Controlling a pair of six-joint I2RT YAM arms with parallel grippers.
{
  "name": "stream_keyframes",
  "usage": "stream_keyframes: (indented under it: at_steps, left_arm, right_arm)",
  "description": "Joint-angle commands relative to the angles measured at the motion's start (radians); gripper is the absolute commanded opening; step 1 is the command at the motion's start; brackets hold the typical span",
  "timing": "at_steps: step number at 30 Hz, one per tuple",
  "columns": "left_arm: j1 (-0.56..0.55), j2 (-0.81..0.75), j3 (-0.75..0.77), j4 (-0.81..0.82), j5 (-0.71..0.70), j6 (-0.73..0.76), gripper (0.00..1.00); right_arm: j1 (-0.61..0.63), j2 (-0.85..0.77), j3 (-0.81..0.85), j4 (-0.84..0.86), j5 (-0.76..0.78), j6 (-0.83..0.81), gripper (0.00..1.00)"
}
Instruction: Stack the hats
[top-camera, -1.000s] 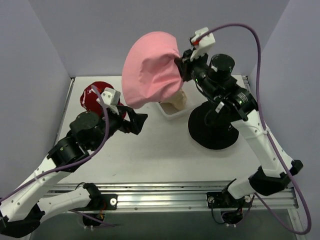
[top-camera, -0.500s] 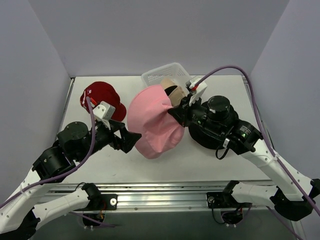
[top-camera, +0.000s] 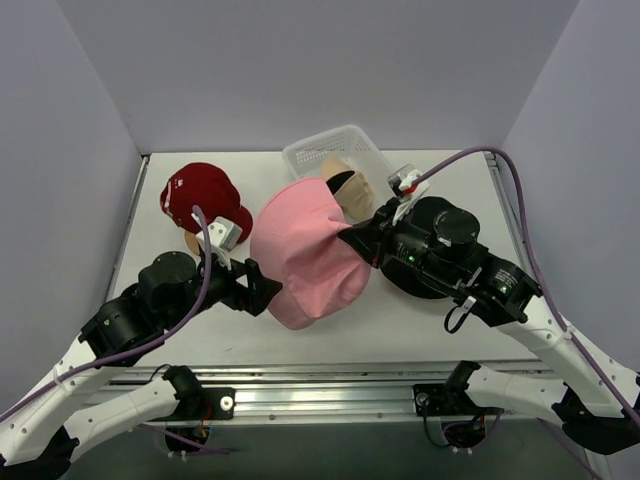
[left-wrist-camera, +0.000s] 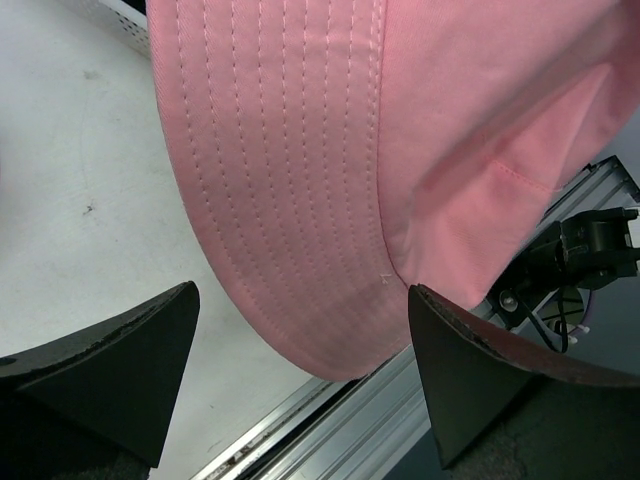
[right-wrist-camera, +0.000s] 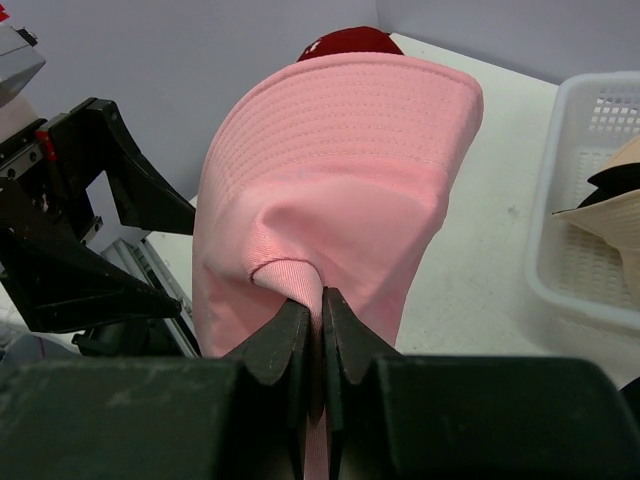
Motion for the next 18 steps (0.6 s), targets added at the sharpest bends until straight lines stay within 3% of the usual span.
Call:
stream_keyframes:
  at_steps: [1, 8, 10, 11, 15, 17, 18]
  left_arm:
    - [0.005, 0.025, -0.012, 0.063, -0.005, -0.014, 0.94]
    - [0.009, 0.025, -0.026, 0.196, 0.099, 0.004, 0.94]
    - [0.009, -0.003, -0.037, 0.265, 0.145, 0.001, 1.00]
    - [0.010, -0.013, -0.038, 0.287, 0.183, -0.011, 0.80]
    - [0.010, -0.049, -0.023, 0.392, 0.292, -0.061, 0.37]
    - [0.010, -0.043, -0.005, 0.393, 0.297, -0.065, 0.22]
    - [0.010, -0.037, 0.008, 0.385, 0.300, -0.065, 0.10]
  right_arm:
    - [0.006, -0.040, -0.001, 0.083, -0.019, 0.018, 0.00]
    - [0.006, -0.053, -0.022, 0.095, -0.036, 0.017, 0.00]
    - [0.006, -0.051, -0.029, 0.100, -0.028, 0.015, 0.00]
    - [0.006, -0.048, -0.033, 0.101, -0.022, 0.012, 0.00]
    - [0.004, 0.016, -0.016, 0.089, 0.030, -0.001, 0.04]
    - [0.004, 0.039, -0.009, 0.088, 0.030, -0.003, 0.04]
    - [0.004, 0.050, -0.006, 0.092, 0.029, -0.001, 0.06]
